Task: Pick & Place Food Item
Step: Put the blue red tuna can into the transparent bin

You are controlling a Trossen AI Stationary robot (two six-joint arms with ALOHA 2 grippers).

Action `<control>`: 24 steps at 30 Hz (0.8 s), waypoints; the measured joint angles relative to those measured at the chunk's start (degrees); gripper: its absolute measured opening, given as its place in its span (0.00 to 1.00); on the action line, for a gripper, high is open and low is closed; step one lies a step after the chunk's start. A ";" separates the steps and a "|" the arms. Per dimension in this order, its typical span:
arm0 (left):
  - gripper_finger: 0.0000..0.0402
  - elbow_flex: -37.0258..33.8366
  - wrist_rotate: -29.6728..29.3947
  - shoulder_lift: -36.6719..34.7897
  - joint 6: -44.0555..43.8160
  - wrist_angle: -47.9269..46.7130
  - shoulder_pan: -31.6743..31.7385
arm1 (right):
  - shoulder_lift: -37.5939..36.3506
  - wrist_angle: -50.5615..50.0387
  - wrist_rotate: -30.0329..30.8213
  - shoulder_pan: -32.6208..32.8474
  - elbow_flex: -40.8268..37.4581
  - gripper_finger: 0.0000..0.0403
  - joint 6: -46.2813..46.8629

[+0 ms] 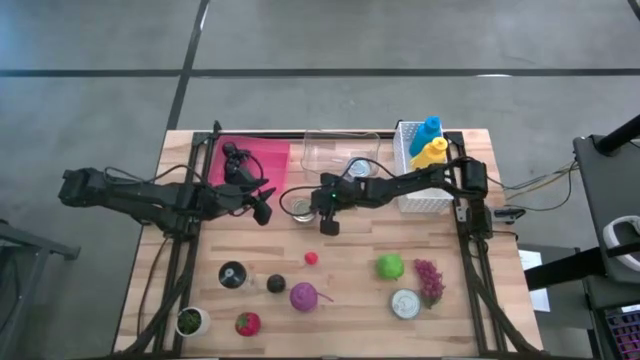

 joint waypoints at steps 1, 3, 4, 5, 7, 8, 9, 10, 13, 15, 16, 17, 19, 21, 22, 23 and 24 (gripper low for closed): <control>0.41 -0.05 0.01 0.00 0.00 0.01 -0.01 | -0.15 -0.30 0.02 0.00 -0.20 0.02 0.03; 0.41 -0.38 0.00 0.00 0.00 0.10 -0.04 | -1.19 -1.53 0.14 0.02 -0.89 0.02 0.24; 0.41 -0.48 0.00 0.00 0.00 0.10 -0.04 | -1.84 -2.60 0.18 0.02 -1.30 0.02 0.45; 0.41 -0.56 0.02 0.00 0.00 0.23 -0.04 | -2.41 -3.35 0.19 0.02 -1.72 0.02 0.71; 0.40 -0.64 0.00 0.00 0.00 0.23 -0.04 | -3.99 -4.05 0.20 0.02 -2.95 0.02 0.90; 0.40 -0.64 0.00 0.00 0.00 0.23 -0.04 | -4.85 -4.77 0.37 0.02 -3.81 0.02 0.89; 0.40 -0.64 0.00 0.00 0.00 0.28 -0.04 | -5.88 -5.16 0.38 0.01 -4.72 0.02 0.93; 0.40 -0.64 0.00 0.00 0.00 0.38 -0.04 | -6.81 -5.10 0.39 0.00 -5.75 0.02 1.03; 0.41 -0.67 0.02 0.00 0.05 0.70 -0.04 | -9.30 -5.21 0.62 0.01 -8.32 0.02 1.22; 0.41 -0.67 0.00 0.00 0.28 1.00 -0.04 | -10.91 -4.88 0.63 0.04 -9.48 0.02 1.21; 0.41 -0.65 0.01 0.00 0.28 1.04 -0.04 | -11.86 -4.51 0.63 0.11 -9.81 0.02 1.27; 0.41 -0.67 0.02 0.00 0.31 1.15 -0.04 | -13.09 -4.22 0.63 0.14 -10.18 0.02 1.48; 0.41 -0.65 0.00 0.00 0.38 1.35 -0.04 | -15.42 -3.86 0.65 0.31 -10.89 0.02 1.67; 0.40 -0.66 0.02 0.00 0.44 1.33 -0.04 | -17.21 -3.61 0.63 0.49 -11.93 0.02 1.64; 0.40 -0.64 0.00 0.00 0.44 1.33 -0.04 | -17.84 -3.84 0.62 0.50 -12.55 0.02 1.64; 0.40 -0.67 0.00 0.00 0.44 1.35 -0.04 | -18.42 -3.86 0.61 0.50 -13.20 0.02 1.52; 0.40 -0.67 0.02 0.00 0.44 1.33 -0.04 | -18.96 -3.85 0.61 0.50 -13.83 0.02 0.95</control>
